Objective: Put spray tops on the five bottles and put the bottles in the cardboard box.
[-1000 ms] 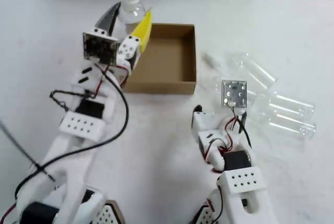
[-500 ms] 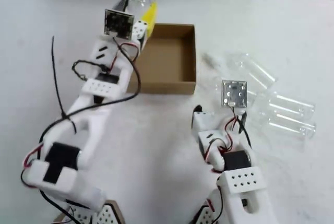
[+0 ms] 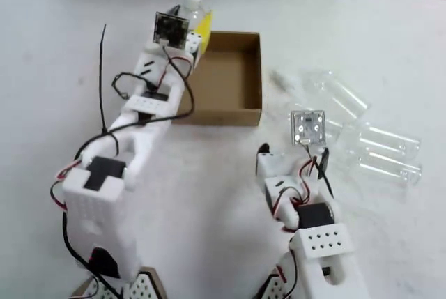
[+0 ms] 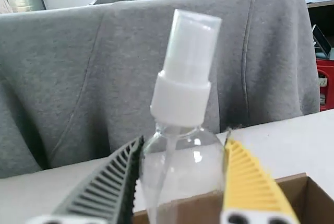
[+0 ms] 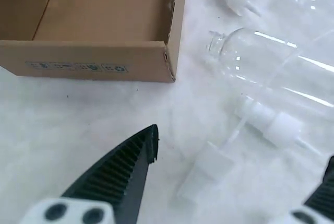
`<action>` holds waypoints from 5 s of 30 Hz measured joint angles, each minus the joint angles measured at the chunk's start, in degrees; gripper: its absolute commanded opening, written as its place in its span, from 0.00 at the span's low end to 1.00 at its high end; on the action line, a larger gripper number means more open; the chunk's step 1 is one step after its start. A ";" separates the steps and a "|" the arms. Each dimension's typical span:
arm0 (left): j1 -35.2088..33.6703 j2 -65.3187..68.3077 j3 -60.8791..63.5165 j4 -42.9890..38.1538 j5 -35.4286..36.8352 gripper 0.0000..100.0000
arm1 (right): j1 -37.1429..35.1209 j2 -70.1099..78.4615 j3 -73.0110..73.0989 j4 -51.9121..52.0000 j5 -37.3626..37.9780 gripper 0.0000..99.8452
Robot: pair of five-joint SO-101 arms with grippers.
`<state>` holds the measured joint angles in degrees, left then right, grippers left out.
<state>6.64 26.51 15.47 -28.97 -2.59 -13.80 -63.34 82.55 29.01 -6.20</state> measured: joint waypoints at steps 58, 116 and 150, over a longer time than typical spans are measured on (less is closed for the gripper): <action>-2.11 17.93 -12.04 -4.22 0.00 0.02 | -0.09 0.00 0.09 -0.53 0.26 0.44; -4.48 8.88 -7.12 8.09 0.00 0.43 | -0.09 0.00 0.09 -0.53 0.26 0.44; -1.58 -57.76 31.21 36.66 0.00 0.43 | 0.53 0.00 0.09 0.53 0.26 0.44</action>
<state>5.05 -31.25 46.68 7.69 -2.59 -13.27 -63.34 82.64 29.54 -5.93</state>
